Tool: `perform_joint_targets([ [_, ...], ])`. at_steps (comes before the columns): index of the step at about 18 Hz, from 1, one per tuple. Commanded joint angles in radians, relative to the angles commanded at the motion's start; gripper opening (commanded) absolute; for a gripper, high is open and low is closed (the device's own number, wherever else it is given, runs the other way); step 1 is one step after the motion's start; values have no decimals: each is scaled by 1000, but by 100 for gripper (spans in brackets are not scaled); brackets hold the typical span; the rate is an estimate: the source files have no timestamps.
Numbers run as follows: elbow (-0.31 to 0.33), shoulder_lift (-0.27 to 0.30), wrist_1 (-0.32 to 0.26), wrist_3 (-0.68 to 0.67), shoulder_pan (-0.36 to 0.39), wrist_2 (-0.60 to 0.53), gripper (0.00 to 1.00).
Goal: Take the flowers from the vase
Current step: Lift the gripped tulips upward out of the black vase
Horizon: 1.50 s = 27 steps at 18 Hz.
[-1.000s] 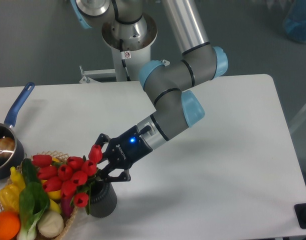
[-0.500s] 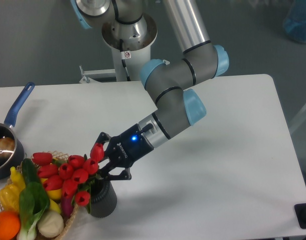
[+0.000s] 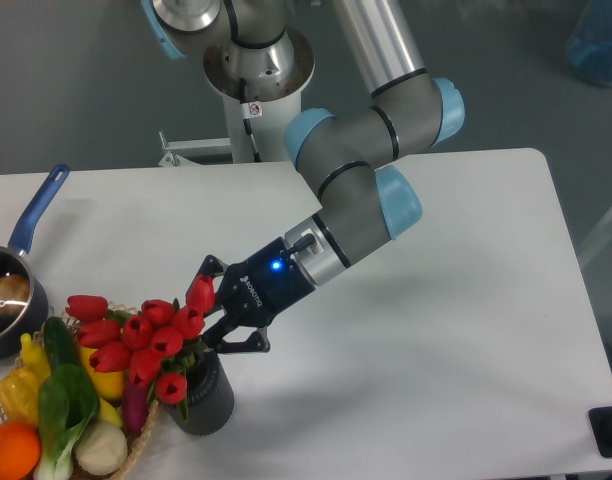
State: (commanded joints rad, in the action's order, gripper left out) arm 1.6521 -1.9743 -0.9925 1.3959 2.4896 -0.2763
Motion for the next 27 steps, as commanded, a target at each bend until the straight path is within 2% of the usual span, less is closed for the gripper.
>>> perform_joint_targets([
  [7,2,15,0,-3,17,68,30],
  [17,5,40,-2,-38,22,72,30],
  [27,3,69,-2,-83,37,132,29],
])
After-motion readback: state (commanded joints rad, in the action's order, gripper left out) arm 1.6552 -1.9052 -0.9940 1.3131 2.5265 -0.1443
